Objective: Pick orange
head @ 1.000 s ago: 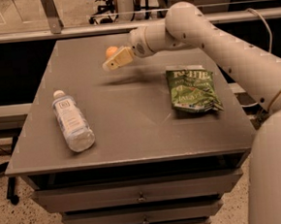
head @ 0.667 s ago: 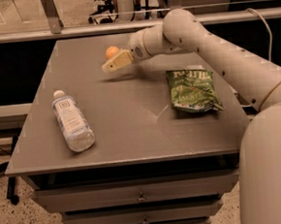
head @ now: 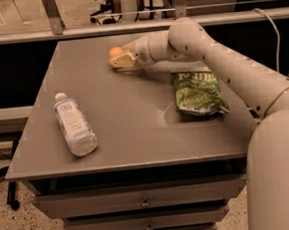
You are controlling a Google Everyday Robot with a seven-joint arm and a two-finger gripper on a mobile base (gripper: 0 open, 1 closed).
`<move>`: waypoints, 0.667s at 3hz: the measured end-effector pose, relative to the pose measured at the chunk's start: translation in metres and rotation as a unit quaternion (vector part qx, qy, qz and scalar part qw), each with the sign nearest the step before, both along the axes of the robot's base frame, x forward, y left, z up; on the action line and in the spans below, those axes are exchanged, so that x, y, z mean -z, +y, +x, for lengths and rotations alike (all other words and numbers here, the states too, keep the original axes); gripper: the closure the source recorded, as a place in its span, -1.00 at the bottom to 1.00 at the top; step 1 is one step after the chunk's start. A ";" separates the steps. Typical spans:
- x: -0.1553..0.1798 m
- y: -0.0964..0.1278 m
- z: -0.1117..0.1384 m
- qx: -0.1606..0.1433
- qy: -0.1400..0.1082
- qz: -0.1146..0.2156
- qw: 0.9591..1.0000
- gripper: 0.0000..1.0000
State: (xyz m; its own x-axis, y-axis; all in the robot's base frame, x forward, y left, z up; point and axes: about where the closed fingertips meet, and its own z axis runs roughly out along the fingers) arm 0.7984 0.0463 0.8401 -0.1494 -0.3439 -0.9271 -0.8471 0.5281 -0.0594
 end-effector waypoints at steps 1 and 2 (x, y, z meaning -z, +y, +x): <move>-0.012 -0.004 -0.006 -0.003 -0.016 0.009 1.000 0.43; -0.042 -0.016 -0.017 -0.021 -0.038 0.043 0.998 0.90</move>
Offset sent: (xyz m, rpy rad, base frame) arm -0.0390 -0.0368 0.0974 0.1975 -0.1482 0.1076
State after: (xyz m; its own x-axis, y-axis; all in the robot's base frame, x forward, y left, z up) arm 0.7810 0.0307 0.8823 -0.0651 -0.2676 -0.9613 -0.8638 0.4974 -0.0800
